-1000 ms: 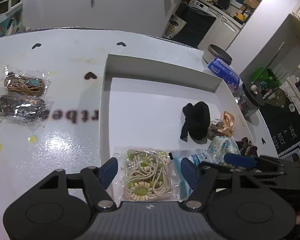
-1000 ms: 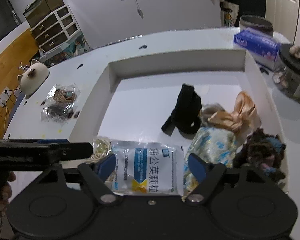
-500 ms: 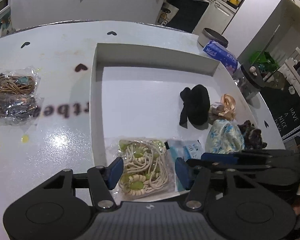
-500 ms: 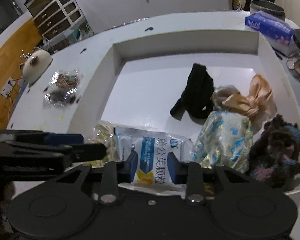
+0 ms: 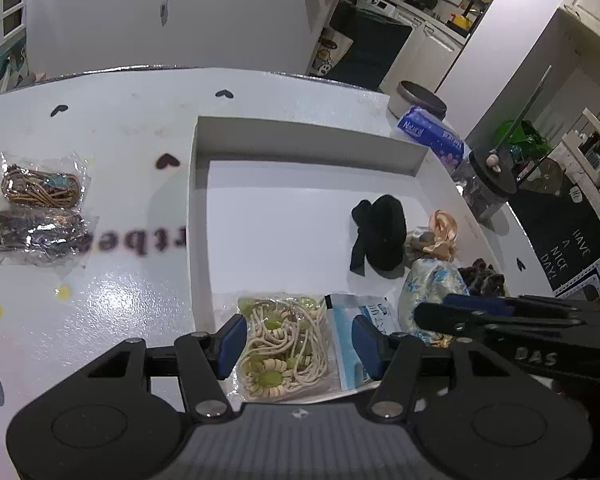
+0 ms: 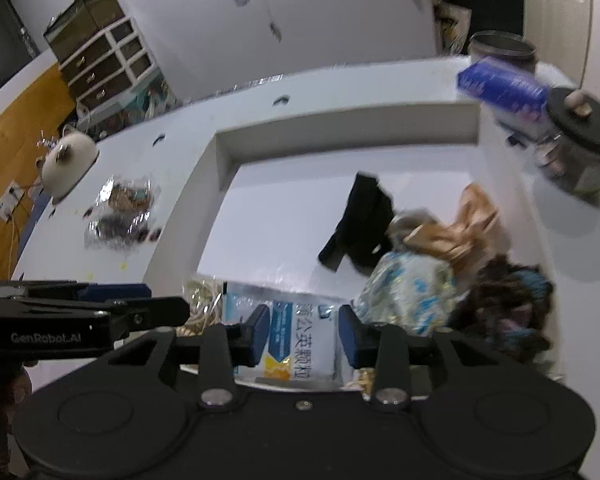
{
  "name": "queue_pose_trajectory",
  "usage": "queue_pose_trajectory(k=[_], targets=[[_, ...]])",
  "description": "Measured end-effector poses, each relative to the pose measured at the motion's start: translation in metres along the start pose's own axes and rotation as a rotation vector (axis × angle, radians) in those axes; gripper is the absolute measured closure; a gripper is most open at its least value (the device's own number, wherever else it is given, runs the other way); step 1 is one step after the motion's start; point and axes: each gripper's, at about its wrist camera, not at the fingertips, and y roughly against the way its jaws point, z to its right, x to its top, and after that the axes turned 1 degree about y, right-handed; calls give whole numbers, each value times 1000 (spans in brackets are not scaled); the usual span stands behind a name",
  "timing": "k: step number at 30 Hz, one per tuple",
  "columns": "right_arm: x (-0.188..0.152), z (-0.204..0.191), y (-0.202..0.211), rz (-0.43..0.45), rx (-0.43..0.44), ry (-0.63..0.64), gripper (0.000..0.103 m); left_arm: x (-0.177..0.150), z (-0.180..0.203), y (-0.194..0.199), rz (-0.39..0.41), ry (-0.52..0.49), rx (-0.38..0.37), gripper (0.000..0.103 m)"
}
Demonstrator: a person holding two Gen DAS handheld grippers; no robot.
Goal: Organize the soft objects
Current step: 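Lower the necklace bag and sachet into the tray and open both tools, then move both tools to the two bagged cords on the table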
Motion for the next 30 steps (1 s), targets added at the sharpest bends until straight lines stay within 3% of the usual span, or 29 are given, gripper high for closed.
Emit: queue_pose_trajectory(k=[2, 6, 8, 11, 14, 23, 30], targets=[[0, 1, 10, 27, -15, -6, 57, 0, 0, 4, 9, 1, 0, 36], [-3, 4, 29, 74, -58, -11, 45, -2, 1, 13, 31, 8, 4, 30], [-6, 6, 37, 93, -88, -5, 38, -4, 0, 18, 39, 13, 10, 13], [-10, 7, 45, 111, -120, 5, 26, -7, 0, 26, 62, 19, 31, 8], [-15, 7, 53, 129, -138, 23, 22, -10, -1, 32, 75, 25, 38, 2], [-26, 5, 75, 197, -194, 10, 0, -21, -4, 50, 136, 23, 46, 0], [-31, -5, 87, 268, -218, 9, 0, -26, -10, 64, 192, 10, 34, 0]])
